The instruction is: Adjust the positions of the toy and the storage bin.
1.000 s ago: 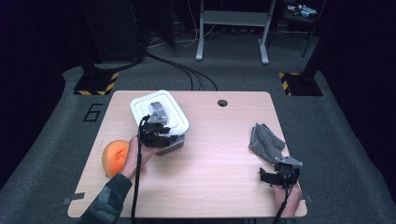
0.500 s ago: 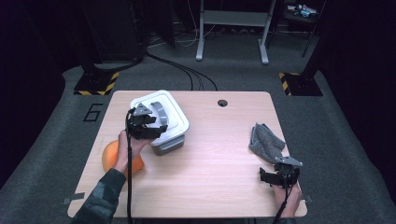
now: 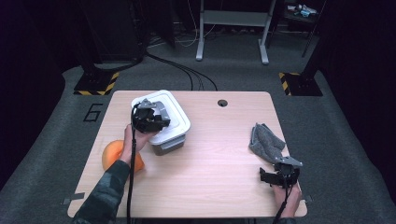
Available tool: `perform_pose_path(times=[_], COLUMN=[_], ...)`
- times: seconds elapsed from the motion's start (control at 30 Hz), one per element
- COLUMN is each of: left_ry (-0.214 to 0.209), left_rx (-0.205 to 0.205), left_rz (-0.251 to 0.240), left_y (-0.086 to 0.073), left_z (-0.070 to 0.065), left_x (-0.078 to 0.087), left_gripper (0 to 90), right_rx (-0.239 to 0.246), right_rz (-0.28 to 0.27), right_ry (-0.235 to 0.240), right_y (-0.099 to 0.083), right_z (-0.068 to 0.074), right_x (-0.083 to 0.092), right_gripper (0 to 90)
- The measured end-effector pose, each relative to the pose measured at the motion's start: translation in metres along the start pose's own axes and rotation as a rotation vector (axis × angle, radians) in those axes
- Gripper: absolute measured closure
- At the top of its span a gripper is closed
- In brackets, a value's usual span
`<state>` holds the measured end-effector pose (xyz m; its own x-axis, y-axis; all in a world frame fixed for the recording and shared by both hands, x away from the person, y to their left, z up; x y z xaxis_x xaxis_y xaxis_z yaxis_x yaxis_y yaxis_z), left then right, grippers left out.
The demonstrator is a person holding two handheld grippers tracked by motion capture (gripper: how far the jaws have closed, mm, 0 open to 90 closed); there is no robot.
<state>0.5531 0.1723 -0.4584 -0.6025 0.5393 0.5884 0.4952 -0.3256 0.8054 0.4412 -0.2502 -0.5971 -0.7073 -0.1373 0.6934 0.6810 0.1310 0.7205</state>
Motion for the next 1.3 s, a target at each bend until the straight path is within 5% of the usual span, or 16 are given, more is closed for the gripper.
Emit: perform_pose_path(times=[0.67, 1.3], left_ry=[0.077, 0.077], left_rx=[0.037, 0.051], left_rz=[-0.004, -0.004], left_y=[0.003, 0.006], left_z=[-0.019, -0.048], left_x=[-0.006, -0.015], left_gripper=[57.6, 57.1], right_rx=[0.002, 0.002], right_rz=[0.001, 0.003], right_ry=[-0.002, 0.005], right_y=[0.0, 0.0], right_z=[0.0, 0.0], right_x=[0.0, 0.0], right_gripper=[3.5, 3.6])
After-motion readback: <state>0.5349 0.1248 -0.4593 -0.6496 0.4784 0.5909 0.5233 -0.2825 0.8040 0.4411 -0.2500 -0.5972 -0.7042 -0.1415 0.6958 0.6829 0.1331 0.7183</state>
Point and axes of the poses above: each handheld gripper's, and its own axes: x roughly backward along the jaws, y roughly out of its top, z roughly to its left, the point moved 10 cm from there along -x, roughly forward along the jaws, and after that the axes turned 2 degrees about y, right-handed, at the moved point
